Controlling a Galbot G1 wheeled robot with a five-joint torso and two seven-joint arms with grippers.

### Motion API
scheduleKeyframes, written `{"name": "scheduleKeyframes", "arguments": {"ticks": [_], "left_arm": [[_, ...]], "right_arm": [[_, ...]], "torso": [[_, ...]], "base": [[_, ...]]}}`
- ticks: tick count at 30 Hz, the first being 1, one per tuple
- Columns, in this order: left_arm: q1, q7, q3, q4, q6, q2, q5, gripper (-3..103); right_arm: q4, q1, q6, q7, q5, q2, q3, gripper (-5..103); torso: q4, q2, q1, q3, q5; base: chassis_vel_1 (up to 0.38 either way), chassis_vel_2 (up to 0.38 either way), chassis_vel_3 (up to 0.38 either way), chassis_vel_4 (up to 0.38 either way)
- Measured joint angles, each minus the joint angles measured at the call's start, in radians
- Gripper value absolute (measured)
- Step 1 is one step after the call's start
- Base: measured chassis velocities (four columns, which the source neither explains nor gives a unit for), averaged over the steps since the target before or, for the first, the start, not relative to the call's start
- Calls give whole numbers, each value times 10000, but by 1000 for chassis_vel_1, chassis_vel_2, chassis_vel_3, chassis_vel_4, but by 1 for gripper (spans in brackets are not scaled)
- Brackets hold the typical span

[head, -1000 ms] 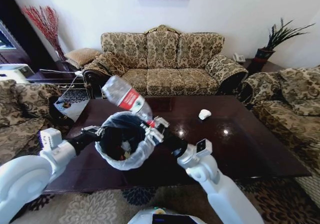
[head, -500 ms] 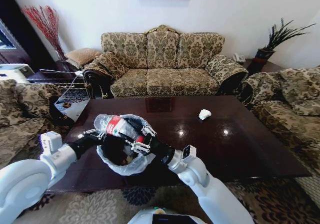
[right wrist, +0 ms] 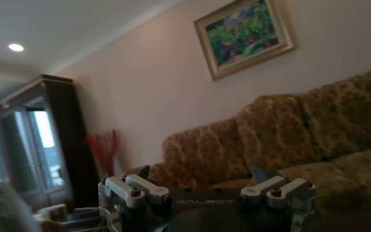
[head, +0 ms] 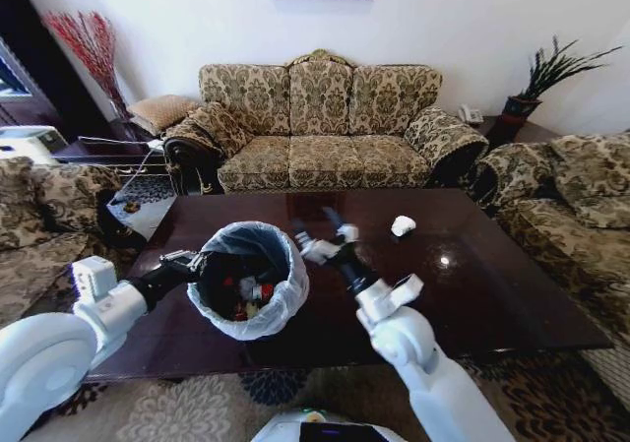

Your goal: Move to the front of the table and place the trash on the table into the trash bin.

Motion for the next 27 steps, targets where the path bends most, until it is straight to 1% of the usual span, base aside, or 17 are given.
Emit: {"name": "scheduleKeyframes", "arguments": {"ticks": [1, 4, 5, 8, 13, 18, 23, 25, 27], "left_arm": [[0, 0, 0, 0, 0, 0, 0, 3], [-2, -40, 66, 3, -12, -280, 83, 3], [-2, -40, 66, 3, -12, -280, 83, 3], [-1, -41, 111, 5, -12, -334, 130, 3], [27, -39, 89, 7, -15, -339, 137, 3], [64, -40, 44, 9, -19, -363, 132, 3], [96, -37, 43, 9, -21, -412, 128, 3], [118, -35, 41, 9, -23, -438, 123, 3], [127, -33, 39, 8, -23, -453, 122, 3]], "right_arm": [[0, 0, 0, 0, 0, 0, 0, 100], [-1326, -27, 4, -145, 209, -165, 797, 100], [-1326, -27, 4, -145, 209, -165, 797, 100], [-2243, -5, 202, -230, 227, -207, 1068, 100], [-2824, 200, 319, -252, 221, -150, 1071, 100], [-3360, 619, 325, -203, 221, -54, 1003, 100], [-4092, 1203, 323, -85, 213, 99, 838, 100], [-4646, 1621, 347, -11, 128, 256, 709, 100], [-4943, 1811, 439, 10, 42, 331, 649, 100]], "torso": [[0, 0, 0, 0, 0], [5, -1, 2, 1, -2], [5, -1, 2, 1, -2], [2, -1, 0, 0, -5], [4, -1, 0, 0, -4], [5, -1, 0, 0, -5], [6, 0, 0, -1, -3], [-4, -1, 1, 0, -3], [-4, -1, 2, 1, -3]], "base": [[0, 0, 0, 0], [0, 0, 0, 0], [0, 0, 0, 0], [0, 0, 0, 0], [-29, -29, 34, 36], [-106, -112, 127, 114], [-213, -206, 227, 208], [-257, -279, 268, 262], [-277, -291, 267, 275]]}}
